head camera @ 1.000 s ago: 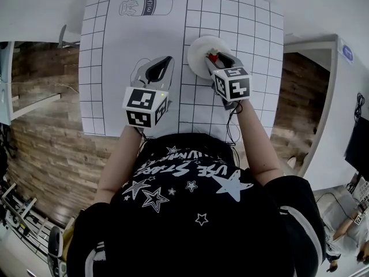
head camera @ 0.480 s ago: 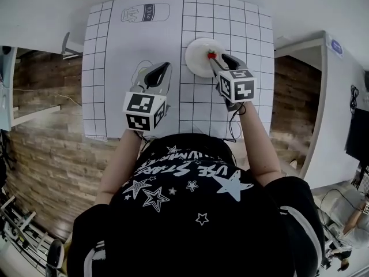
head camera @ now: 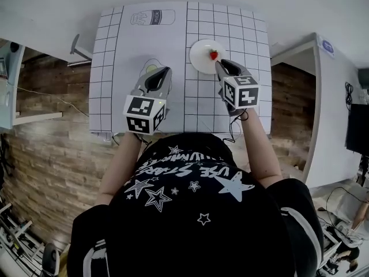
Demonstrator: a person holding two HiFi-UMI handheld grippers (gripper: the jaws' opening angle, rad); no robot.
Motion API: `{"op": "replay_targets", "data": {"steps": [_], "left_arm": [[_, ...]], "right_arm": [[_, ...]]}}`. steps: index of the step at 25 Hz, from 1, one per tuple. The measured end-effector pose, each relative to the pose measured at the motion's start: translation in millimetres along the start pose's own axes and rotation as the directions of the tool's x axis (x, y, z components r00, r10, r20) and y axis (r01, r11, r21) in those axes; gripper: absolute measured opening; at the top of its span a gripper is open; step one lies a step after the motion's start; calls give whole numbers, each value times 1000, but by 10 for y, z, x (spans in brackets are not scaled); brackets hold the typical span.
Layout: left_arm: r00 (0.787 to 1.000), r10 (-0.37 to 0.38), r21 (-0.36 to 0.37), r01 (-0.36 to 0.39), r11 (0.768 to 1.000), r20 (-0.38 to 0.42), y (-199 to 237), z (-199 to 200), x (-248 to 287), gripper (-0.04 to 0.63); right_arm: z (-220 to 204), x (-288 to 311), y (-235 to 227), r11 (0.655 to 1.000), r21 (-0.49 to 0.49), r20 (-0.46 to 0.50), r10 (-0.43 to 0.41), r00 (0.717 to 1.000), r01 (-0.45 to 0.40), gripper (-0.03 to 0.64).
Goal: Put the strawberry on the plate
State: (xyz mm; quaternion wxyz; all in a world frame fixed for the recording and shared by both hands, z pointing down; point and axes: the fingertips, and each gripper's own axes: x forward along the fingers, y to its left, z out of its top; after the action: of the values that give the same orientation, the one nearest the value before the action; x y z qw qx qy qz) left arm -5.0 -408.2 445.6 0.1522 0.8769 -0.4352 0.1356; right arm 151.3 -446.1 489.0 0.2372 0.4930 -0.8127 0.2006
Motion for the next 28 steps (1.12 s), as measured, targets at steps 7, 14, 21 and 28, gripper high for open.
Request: {"op": "replay_targets", "data": {"steps": [7,14,21,28], "left_arm": [[999,-9,-1,9,1000,51,-87,-18,-351,9],[993,-9,-4,10,1000,117,-119,-22,-849,9],[987,-48,-1,49,999,154,-281,-188,-1350,9],[984,-120,-16,123,992,130,-478,-489,-1649,9]], "right_arm": [[-106,-350,204,999,23,6,-47,999,47,31],[-244,-763,515,994,58,52,-93,994,90,15],[-545,-1180,975,988,89,65,-130,989,124,14],[-1039,-1621,1334,975,129,22,-184,983,179,14]]}}
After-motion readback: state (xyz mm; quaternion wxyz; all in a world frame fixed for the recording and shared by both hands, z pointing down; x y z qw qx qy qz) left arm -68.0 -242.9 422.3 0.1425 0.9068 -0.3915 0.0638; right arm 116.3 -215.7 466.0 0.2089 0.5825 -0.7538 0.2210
